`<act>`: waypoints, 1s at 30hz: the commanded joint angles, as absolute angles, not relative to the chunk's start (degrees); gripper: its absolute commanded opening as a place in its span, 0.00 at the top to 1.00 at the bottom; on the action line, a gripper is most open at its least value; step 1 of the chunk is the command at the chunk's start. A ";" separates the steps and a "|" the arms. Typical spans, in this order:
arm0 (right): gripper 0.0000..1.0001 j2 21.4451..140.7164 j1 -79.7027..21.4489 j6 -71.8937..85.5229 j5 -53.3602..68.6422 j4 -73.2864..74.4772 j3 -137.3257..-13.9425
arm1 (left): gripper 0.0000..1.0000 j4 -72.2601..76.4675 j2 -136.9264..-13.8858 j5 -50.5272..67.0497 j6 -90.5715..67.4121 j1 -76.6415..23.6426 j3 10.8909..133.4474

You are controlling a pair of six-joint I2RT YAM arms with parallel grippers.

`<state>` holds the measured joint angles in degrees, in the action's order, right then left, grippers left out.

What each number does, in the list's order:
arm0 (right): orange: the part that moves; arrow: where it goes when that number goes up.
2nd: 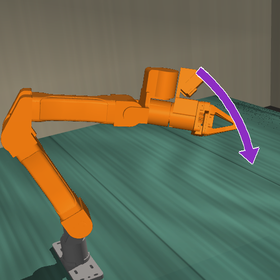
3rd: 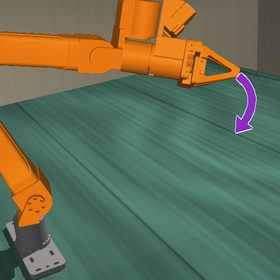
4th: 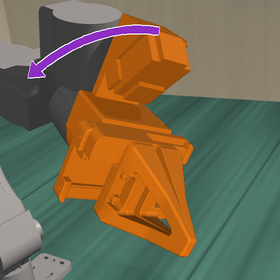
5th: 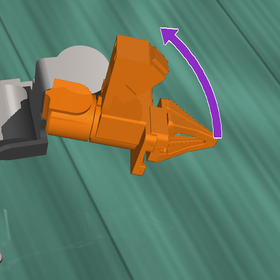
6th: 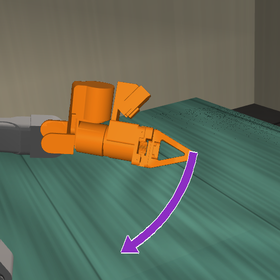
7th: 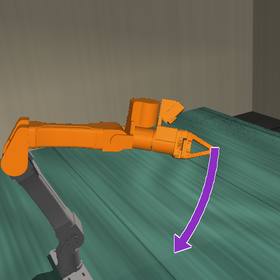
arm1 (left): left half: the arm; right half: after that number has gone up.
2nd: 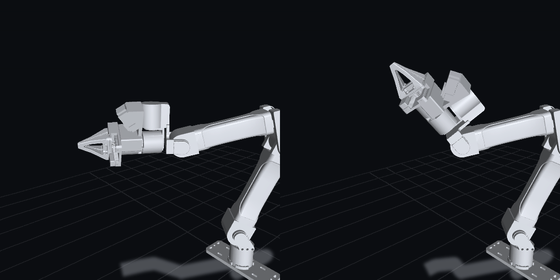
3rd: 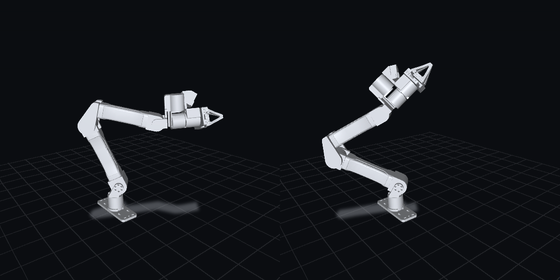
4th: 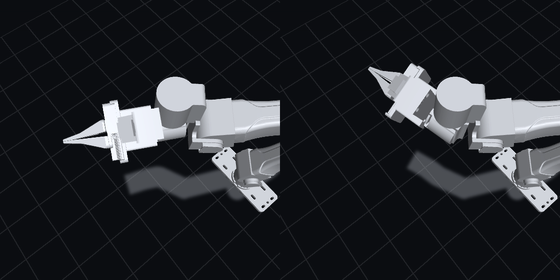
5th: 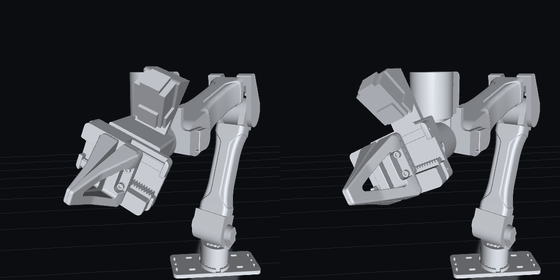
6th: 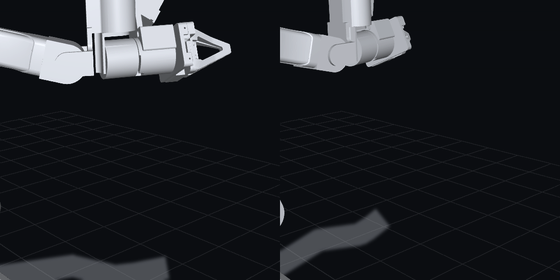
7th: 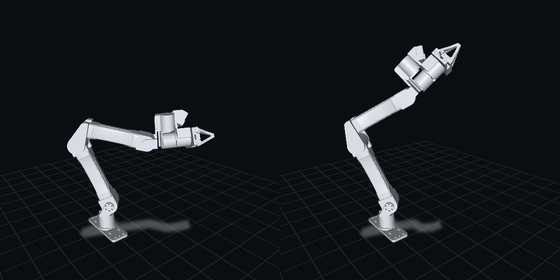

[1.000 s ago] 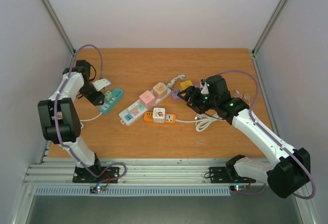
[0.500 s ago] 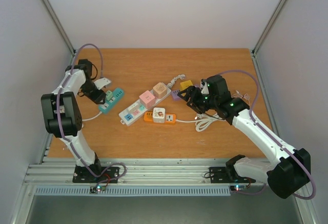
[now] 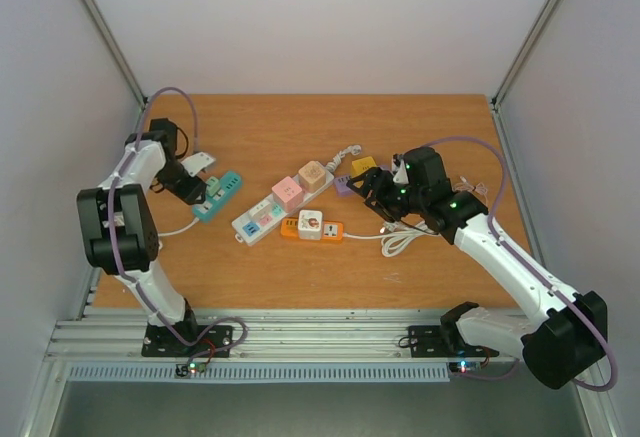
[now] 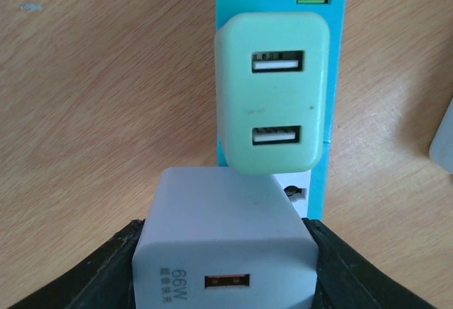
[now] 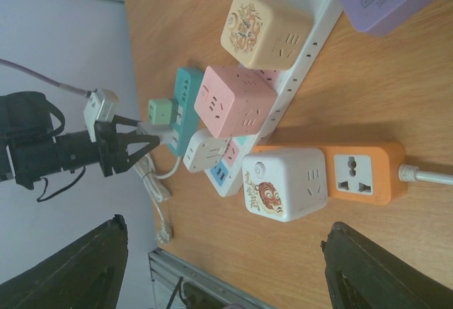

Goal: Insert the plug

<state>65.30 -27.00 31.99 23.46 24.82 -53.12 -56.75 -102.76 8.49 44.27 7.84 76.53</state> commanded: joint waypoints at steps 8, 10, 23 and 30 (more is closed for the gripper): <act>0.24 63.77 -27.33 31.13 22.63 24.17 -53.35 | 0.58 -54.65 -103.38 22.11 43.64 6.76 73.61; 0.24 63.76 -27.33 31.07 22.66 24.39 -53.44 | 0.57 -52.18 -102.49 22.31 41.53 6.39 73.11; 0.24 63.87 -27.33 31.06 22.17 24.66 -53.45 | 0.14 -48.87 -98.23 17.68 41.97 5.43 70.73; 0.24 63.50 -27.29 31.60 22.80 24.61 -53.27 | 0.01 -50.50 -91.41 18.11 40.96 5.44 73.24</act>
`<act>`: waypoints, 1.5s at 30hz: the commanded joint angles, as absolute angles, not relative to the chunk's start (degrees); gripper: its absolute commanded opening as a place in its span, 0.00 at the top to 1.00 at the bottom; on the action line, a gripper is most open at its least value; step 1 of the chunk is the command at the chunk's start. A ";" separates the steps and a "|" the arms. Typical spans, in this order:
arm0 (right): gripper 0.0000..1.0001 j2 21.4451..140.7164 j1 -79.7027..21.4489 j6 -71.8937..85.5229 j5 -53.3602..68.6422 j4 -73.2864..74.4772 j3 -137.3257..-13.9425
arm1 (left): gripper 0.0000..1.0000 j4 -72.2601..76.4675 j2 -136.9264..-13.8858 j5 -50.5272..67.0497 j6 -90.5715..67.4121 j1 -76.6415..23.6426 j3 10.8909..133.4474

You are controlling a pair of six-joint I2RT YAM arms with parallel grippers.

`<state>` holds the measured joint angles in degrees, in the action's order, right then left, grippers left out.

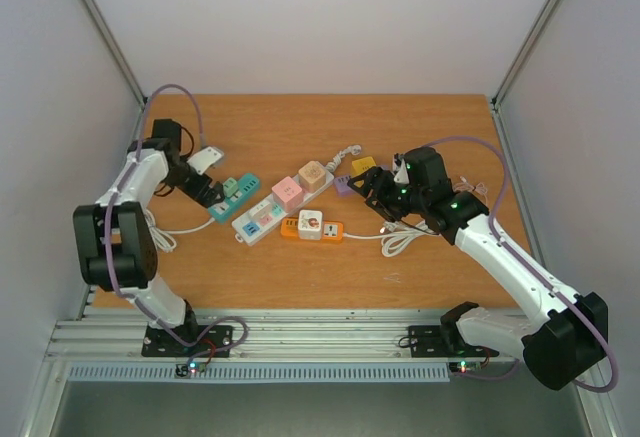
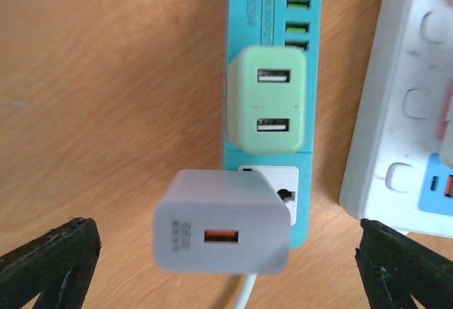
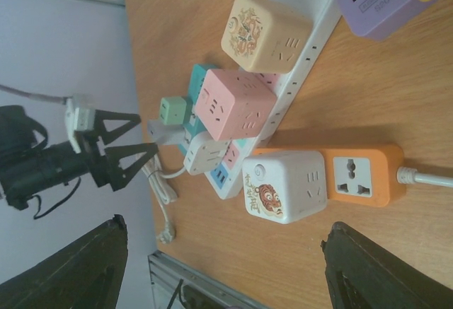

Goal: Insert the plug

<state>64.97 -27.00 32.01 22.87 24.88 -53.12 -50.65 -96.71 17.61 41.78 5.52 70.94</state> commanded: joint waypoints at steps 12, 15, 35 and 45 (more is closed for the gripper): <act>0.20 63.41 -26.52 26.63 17.89 31.40 -55.45 | 0.01 -41.04 -73.64 5.06 5.68 5.48 77.20; 0.19 63.29 -25.10 23.31 15.72 35.84 -56.70 | 0.01 -47.86 -69.82 -4.12 -13.37 6.48 81.93; 0.10 51.03 -23.99 10.19 -19.95 62.39 -64.51 | 0.01 -48.53 -34.83 25.53 -26.91 7.52 56.92; 0.10 56.19 -17.00 15.39 -26.68 66.83 -65.19 | 0.01 -51.95 -33.24 20.65 -20.41 3.38 56.15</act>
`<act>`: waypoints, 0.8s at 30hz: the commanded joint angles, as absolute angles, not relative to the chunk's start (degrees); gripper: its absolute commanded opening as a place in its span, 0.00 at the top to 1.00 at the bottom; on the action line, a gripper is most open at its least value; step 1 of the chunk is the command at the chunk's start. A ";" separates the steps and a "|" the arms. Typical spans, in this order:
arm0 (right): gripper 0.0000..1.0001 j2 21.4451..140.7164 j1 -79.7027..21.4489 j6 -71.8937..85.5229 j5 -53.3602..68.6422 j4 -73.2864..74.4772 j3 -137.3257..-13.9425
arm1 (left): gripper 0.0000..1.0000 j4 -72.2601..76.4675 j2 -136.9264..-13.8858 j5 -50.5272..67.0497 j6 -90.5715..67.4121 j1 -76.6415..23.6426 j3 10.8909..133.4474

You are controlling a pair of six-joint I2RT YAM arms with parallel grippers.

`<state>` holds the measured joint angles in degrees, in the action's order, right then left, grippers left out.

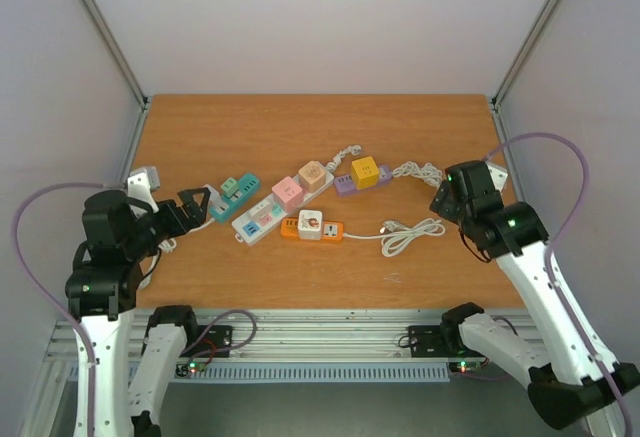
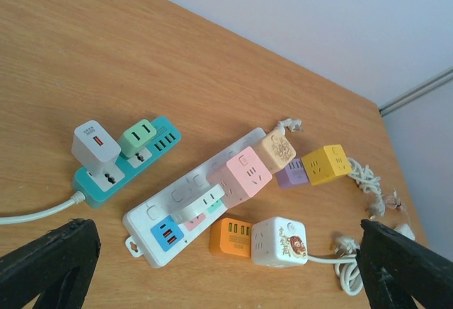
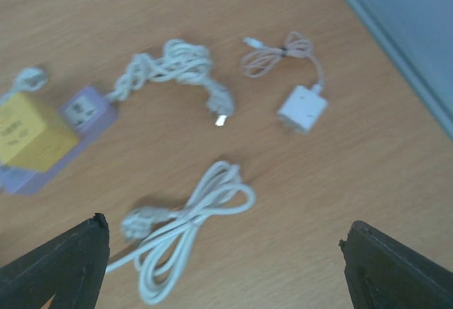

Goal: Insert the plug

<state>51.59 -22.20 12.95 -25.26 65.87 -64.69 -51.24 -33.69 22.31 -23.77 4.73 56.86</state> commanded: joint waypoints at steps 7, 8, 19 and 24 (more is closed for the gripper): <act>0.16 68.77 4.58 15.87 -7.55 55.80 -62.05 | 0.00 -52.25 -32.46 19.71 -18.26 1.55 54.85; 0.18 70.80 6.90 15.65 -5.96 54.18 -61.81 | 0.01 -52.21 -32.36 19.77 -18.01 1.29 54.84; 0.27 93.04 17.73 11.28 1.32 47.38 -67.43 | 0.01 -51.77 -32.13 20.36 -16.81 0.62 54.50; 0.26 99.04 18.20 12.13 -2.08 47.81 -70.53 | 0.01 -51.78 -32.12 20.64 -16.61 0.64 54.50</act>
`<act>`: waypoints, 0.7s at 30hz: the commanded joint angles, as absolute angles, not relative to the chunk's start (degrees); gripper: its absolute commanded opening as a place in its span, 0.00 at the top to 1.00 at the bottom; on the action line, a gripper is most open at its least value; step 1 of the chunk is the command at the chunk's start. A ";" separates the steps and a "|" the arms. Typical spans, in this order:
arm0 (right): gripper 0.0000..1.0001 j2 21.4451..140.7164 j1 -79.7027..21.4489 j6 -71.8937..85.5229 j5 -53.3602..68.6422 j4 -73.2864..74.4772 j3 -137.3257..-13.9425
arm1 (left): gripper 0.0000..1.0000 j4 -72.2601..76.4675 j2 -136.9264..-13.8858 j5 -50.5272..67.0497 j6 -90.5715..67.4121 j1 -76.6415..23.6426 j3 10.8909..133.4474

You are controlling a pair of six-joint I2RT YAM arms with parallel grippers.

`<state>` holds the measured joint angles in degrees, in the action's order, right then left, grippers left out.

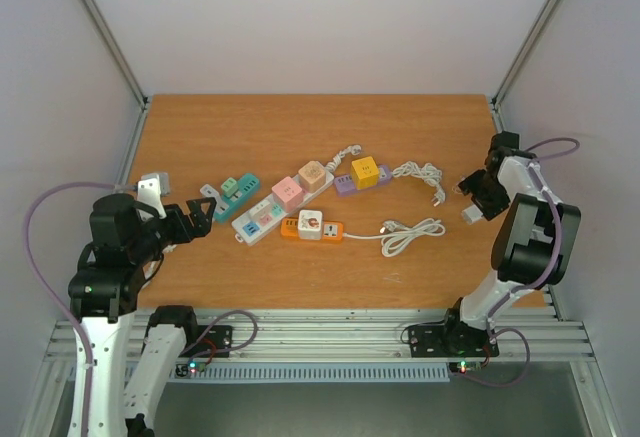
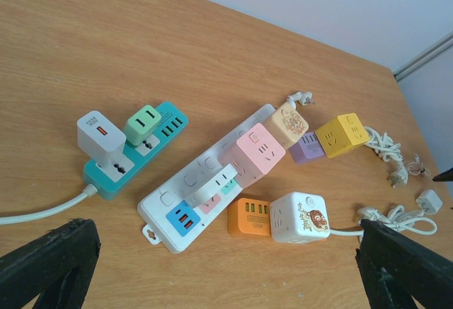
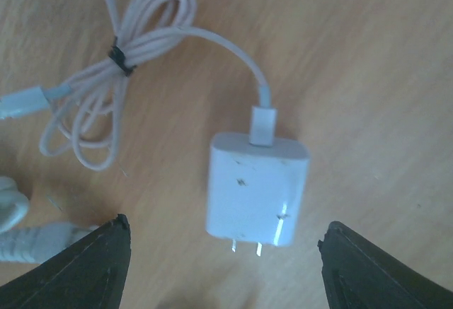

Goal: Insert the plug

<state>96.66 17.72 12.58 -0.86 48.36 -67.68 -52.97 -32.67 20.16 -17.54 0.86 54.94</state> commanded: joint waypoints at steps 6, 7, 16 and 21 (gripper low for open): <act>0.37 105.29 18.52 12.26 -0.62 48.25 -72.41 | 0.01 -51.12 -32.37 20.83 -16.65 0.64 54.56; 0.38 105.84 18.59 12.56 -0.62 48.28 -72.25 | 0.01 -51.07 -32.49 20.82 -16.69 0.62 54.72; 0.52 108.05 18.76 12.40 1.21 46.07 -71.47 | 0.01 -51.16 -32.51 21.36 -16.83 0.62 55.11; 0.66 107.44 18.73 12.21 2.57 45.53 -70.88 | 0.01 -50.83 -32.51 22.35 -17.00 0.62 55.02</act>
